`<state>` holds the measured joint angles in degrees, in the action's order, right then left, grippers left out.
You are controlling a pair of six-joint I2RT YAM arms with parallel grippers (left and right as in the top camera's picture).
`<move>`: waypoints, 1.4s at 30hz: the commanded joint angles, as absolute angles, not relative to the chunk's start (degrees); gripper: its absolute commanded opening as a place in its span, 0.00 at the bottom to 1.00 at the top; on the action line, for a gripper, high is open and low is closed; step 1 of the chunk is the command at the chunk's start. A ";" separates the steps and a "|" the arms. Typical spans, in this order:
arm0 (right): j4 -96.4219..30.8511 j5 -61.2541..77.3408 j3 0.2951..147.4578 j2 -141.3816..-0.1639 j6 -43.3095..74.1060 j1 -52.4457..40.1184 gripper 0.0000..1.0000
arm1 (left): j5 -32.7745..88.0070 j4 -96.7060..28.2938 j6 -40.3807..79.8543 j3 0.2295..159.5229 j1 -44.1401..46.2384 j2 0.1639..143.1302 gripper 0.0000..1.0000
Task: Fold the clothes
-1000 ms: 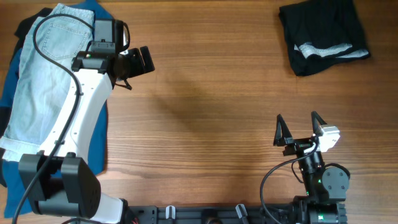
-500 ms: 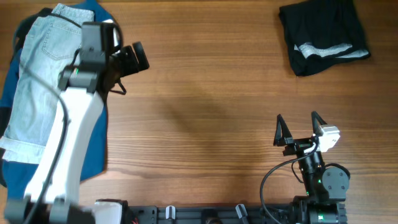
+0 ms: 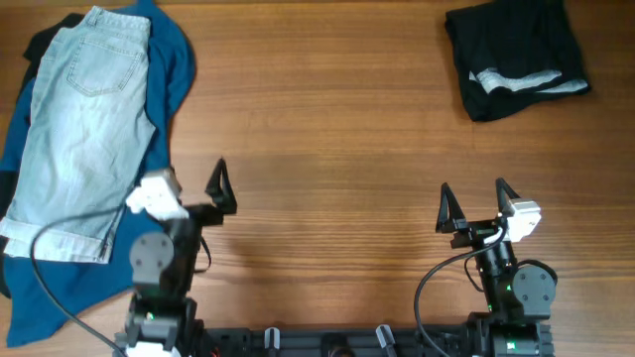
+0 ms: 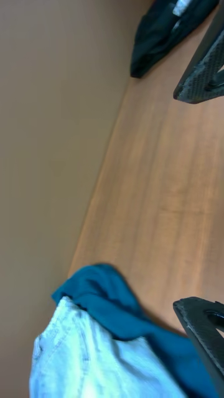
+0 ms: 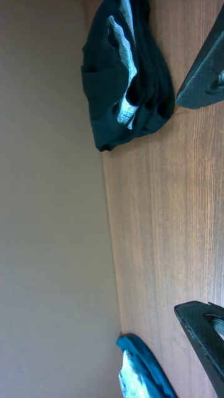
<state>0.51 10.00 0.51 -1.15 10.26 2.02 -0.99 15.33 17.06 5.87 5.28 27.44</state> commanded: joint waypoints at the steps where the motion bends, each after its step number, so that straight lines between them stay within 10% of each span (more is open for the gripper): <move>1: 0.80 9.19 0.30 -0.80 10.66 1.78 1.00 | 0.10 14.09 16.73 1.10 4.25 18.63 1.00; 13: 0.80 9.19 0.30 -0.80 10.66 1.78 1.00 | 4.89 -4.19 16.62 0.36 -0.71 7.09 1.00; 42: 0.82 9.19 0.30 -0.80 10.66 1.78 1.00 | 4.47 -4.12 13.69 0.36 -0.75 0.16 1.00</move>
<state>0.49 10.00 0.45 -1.17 10.26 2.02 4.19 -3.92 15.09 0.69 -0.40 0.84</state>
